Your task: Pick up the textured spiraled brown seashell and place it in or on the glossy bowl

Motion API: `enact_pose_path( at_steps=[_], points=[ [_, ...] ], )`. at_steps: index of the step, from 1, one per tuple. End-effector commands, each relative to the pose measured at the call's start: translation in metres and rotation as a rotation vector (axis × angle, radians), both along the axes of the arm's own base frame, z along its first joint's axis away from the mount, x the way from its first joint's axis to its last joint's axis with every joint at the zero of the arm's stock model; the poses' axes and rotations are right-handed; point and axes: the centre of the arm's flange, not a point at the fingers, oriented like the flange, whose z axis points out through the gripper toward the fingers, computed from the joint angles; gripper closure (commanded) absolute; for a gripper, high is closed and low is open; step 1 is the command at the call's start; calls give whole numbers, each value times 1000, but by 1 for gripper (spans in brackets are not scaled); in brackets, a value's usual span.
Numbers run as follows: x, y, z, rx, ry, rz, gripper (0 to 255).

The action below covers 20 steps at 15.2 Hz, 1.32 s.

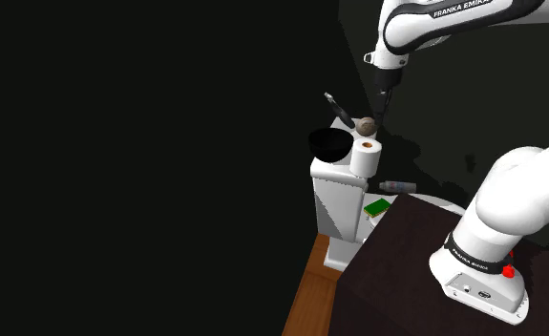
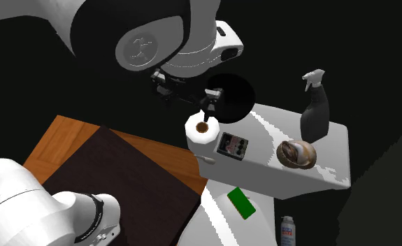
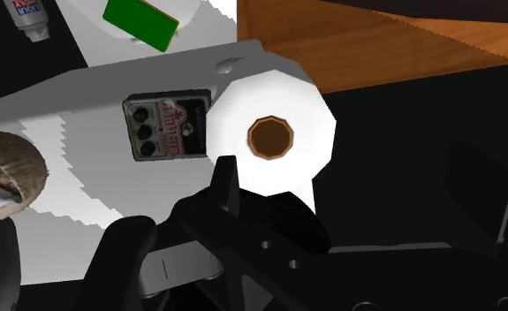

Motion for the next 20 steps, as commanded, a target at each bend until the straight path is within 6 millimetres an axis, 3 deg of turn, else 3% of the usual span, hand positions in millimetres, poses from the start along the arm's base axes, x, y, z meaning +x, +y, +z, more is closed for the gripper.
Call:
enact_pose_path(
  at_steps=[1, 20],
  points=[
    [12, -21, -10, -5, 2, 17, 0],
    [126, -216, -106, -44, 19, 160, 0]
  ],
)
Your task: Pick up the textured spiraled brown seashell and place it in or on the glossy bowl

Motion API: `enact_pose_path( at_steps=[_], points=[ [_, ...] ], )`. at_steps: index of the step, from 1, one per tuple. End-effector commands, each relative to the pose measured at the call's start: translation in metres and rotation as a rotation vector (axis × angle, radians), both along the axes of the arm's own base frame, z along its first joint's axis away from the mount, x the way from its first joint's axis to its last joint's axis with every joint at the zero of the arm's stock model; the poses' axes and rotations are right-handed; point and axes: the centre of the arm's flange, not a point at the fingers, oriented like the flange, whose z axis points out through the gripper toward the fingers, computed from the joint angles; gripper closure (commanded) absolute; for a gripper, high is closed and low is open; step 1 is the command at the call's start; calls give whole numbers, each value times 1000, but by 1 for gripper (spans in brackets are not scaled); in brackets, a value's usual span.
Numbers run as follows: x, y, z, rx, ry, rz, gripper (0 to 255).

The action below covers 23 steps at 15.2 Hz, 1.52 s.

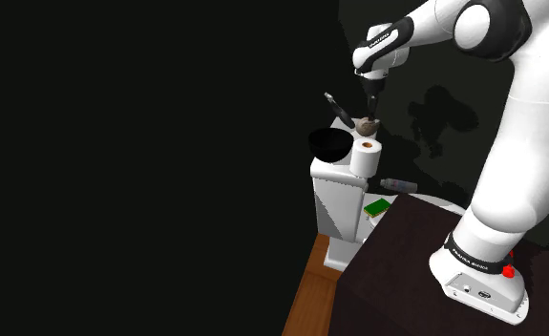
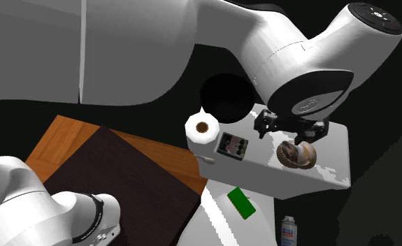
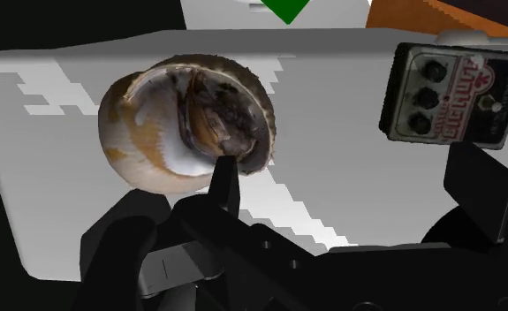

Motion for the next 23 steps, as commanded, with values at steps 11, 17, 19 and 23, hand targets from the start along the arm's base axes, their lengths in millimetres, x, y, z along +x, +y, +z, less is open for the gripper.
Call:
enact_pose_path(
  at_steps=[11, 17, 19, 23],
  points=[
    [18, -27, -55, -5, 2, 21, 0],
    [18, -27, -55, -5, 2, 21, 0],
    [18, -27, -55, -5, 2, 21, 255],
    [18, -27, -55, -5, 2, 21, 255]
  ],
)
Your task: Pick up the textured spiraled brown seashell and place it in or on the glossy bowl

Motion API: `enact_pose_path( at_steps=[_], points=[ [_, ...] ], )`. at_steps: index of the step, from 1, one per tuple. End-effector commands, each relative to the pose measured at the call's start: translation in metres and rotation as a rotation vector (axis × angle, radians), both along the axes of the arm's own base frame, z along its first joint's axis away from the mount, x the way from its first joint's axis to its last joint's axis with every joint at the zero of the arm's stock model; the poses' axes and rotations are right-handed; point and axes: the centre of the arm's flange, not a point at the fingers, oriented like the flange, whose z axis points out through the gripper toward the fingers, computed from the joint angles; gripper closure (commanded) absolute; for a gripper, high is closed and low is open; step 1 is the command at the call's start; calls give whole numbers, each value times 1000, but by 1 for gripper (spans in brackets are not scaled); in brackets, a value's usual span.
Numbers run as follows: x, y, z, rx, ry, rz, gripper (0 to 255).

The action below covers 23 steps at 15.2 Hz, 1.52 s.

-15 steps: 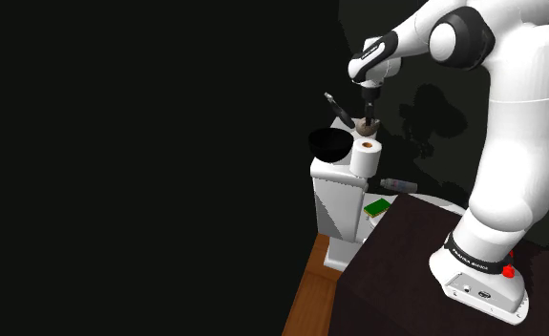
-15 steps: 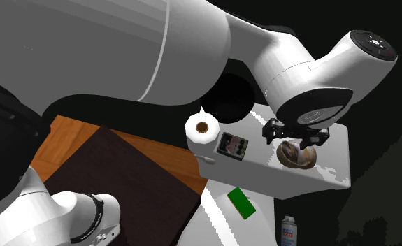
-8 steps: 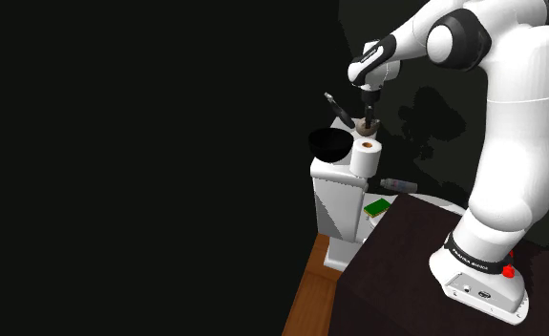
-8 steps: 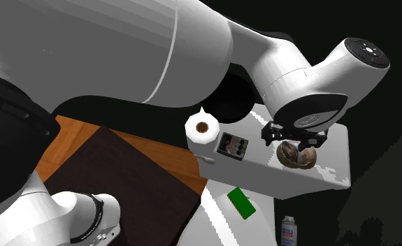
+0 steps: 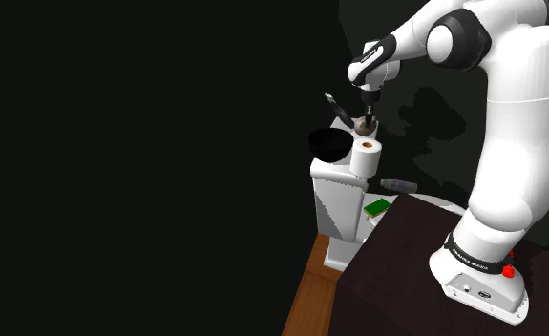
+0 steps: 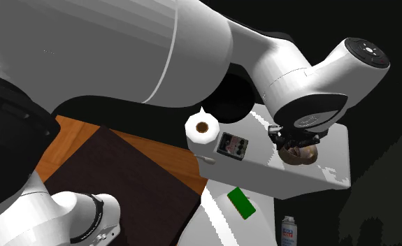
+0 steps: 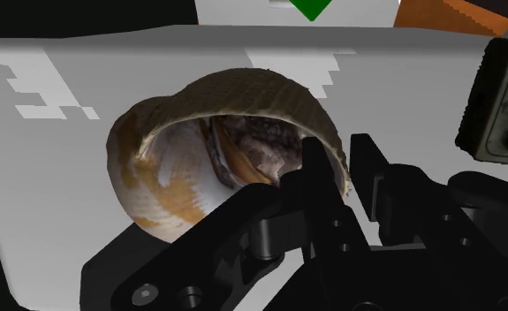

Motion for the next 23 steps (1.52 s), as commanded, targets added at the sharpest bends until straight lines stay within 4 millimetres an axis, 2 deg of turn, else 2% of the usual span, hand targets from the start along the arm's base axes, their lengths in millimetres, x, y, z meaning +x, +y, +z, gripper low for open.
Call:
enact_pose_path(
  at_steps=[1, 4, 23],
  points=[
    [0, 0, 0, 0, 0, 0, 255],
    [0, 0, 0, 0, 0, 0, 255],
    [0, 0, 100, 0, 0, 0, 255]
  ],
)
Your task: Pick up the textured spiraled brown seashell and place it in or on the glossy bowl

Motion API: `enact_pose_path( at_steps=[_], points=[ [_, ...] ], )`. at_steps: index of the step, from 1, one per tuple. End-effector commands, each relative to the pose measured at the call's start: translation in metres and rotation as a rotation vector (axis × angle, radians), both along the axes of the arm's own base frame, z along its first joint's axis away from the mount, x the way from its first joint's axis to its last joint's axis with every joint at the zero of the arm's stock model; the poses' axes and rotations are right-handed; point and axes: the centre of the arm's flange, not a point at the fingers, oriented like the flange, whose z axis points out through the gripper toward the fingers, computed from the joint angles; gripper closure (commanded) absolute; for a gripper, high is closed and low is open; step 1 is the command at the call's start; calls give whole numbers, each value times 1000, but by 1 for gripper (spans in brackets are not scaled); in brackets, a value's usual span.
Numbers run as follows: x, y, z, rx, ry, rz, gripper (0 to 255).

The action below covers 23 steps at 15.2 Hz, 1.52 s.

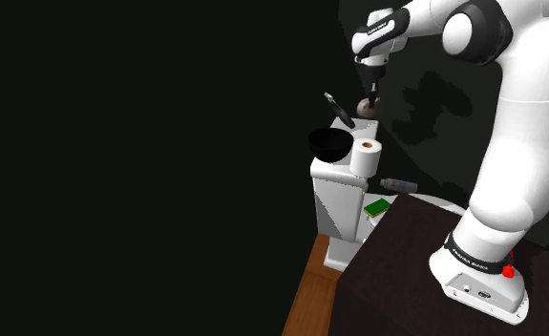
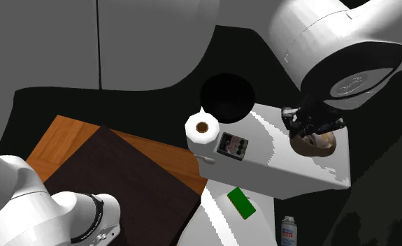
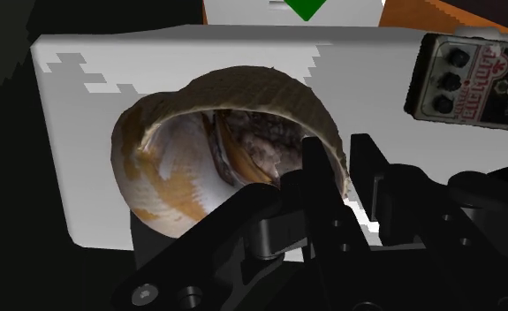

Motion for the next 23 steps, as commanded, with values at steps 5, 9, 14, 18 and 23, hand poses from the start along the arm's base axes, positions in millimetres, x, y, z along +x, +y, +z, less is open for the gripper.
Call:
enact_pose_path(
  at_steps=[5, 9, 14, 18, 23],
  points=[
    [0, 0, 32, 0, 0, 0, 255],
    [0, 0, 53, 0, 0, 0, 255],
    [0, 0, 75, 0, 0, 0, 255],
    [6, 52, 82, 0, 0, 0, 255],
    [14, 117, 92, 0, 0, 0, 255]
  ],
)
